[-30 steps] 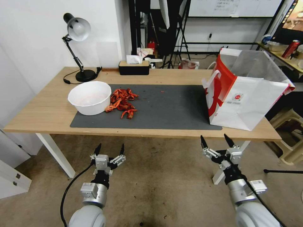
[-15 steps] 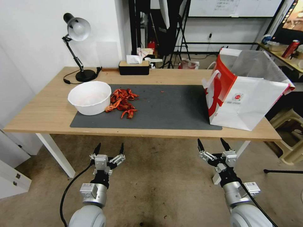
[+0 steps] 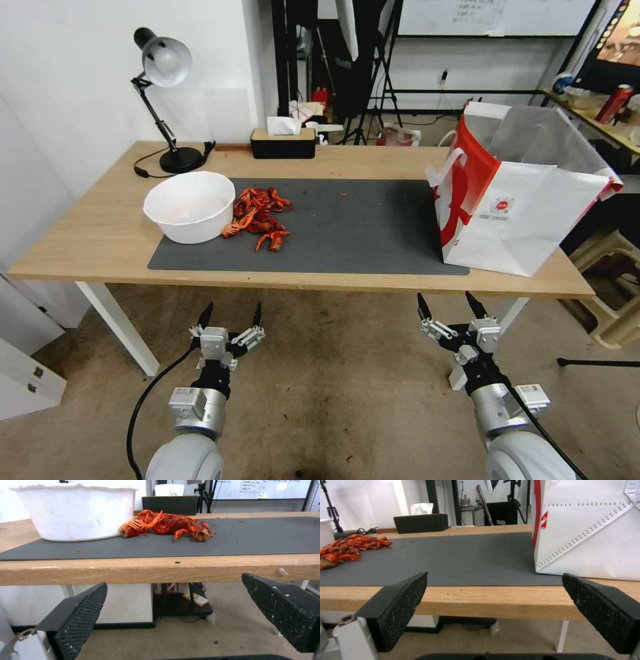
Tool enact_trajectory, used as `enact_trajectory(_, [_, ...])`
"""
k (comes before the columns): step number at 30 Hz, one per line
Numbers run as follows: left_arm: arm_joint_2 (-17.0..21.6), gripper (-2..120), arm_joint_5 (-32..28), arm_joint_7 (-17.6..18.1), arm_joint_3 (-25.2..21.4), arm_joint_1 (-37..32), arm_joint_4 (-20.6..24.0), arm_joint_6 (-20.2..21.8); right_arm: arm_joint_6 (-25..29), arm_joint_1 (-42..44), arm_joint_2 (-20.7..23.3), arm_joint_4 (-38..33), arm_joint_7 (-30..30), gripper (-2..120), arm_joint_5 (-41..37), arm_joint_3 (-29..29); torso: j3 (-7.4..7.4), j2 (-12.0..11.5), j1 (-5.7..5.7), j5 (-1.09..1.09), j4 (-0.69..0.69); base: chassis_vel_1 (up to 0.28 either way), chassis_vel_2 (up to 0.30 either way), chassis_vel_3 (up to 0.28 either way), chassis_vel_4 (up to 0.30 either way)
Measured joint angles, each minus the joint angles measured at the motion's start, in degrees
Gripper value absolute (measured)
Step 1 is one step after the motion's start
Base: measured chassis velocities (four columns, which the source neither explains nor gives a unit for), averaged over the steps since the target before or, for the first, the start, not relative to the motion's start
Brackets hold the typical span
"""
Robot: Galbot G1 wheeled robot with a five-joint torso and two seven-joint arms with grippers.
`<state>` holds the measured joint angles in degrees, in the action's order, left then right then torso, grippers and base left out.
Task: Close the takeout container lid, then place the container into the takeout bag.
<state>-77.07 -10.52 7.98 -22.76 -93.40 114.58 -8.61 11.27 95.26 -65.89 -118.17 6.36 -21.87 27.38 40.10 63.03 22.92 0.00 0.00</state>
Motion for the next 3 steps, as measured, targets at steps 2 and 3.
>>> enact_trajectory(2, [0.0, 100, 0.0, 0.0, 0.0, 0.0, 0.0, 0.0, 0.0, 0.0, 0.0, 0.0, 0.0, 100, 0.0, 0.0, 0.0, 0.0, 0.0, 0.0, 0.0, 0.0, 0.0, 0.0, 0.0])
enact_trajectory(3, [0.0, 100, 0.0, 0.0, 0.0, 0.0, 0.0, 0.0, 0.0, 0.0, 0.0, 0.0, 0.0, 100, 0.0, 0.0, 0.0, 0.0, 0.0, 0.0, 0.0, 0.0, 0.0, 0.0, 0.0])
